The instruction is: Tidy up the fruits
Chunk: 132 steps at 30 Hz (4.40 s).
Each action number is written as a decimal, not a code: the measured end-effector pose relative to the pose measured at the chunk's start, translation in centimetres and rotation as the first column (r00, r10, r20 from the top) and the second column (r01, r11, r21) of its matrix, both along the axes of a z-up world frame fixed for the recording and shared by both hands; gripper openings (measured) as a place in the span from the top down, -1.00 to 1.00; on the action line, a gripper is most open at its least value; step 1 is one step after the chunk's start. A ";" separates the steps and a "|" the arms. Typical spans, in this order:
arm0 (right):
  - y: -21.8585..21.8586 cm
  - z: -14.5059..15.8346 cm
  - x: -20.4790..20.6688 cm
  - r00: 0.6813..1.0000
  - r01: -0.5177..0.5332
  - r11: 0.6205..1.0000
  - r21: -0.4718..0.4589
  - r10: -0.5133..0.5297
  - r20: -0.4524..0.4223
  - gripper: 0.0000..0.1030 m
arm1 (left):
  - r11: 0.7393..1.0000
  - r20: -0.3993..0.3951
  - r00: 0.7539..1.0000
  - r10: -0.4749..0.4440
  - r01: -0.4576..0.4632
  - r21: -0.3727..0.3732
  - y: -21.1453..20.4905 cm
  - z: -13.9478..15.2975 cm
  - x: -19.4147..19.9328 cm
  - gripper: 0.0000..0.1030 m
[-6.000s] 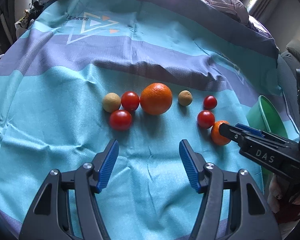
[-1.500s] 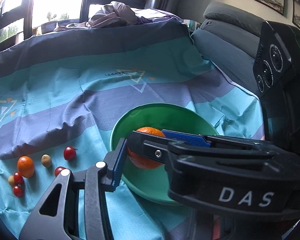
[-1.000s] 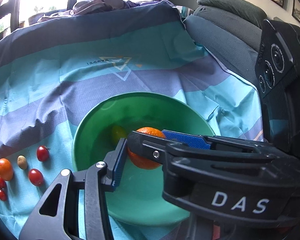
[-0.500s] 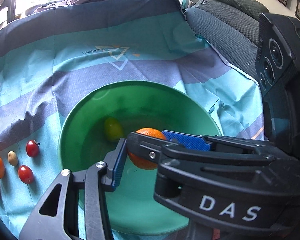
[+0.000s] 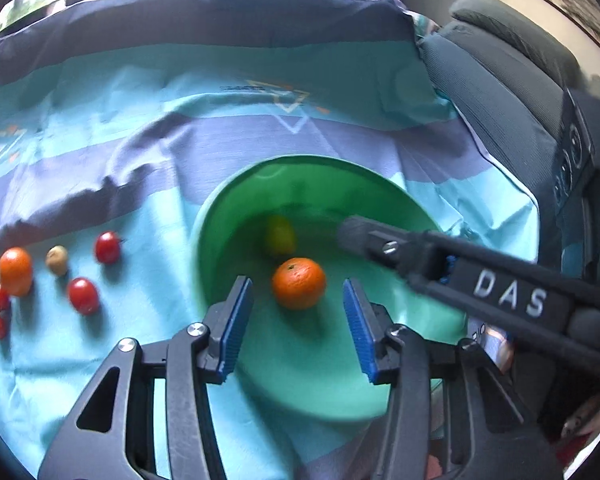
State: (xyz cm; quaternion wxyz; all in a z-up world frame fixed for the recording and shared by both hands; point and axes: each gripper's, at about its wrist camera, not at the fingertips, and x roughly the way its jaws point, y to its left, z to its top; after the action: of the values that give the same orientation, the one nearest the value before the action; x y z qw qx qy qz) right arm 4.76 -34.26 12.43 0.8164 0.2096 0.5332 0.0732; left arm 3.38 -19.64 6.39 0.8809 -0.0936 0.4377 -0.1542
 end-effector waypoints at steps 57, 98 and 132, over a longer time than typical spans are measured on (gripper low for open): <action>20.4 -1.4 -0.6 0.945 -0.326 0.944 -0.049 0.327 0.012 0.10 | 0.913 -0.007 0.913 0.408 -0.408 0.023 23.8 -1.9 -7.1 0.15; 21.6 -3.7 -3.2 0.883 -0.462 0.883 -0.078 0.451 -0.126 0.13 | 0.936 -0.072 0.937 0.342 -0.346 -0.057 24.4 -2.5 -7.0 0.30; 18.2 -1.1 -3.5 0.878 -0.478 0.878 0.032 0.478 -0.006 0.13 | 0.969 -0.059 0.967 0.246 -0.247 0.000 21.0 -3.0 -6.9 0.05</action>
State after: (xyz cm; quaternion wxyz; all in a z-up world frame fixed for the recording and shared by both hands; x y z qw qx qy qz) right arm 1.31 -16.09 11.35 0.7662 0.0839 0.5730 0.2786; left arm -3.48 1.40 3.37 0.8796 -0.1548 0.4478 -0.0422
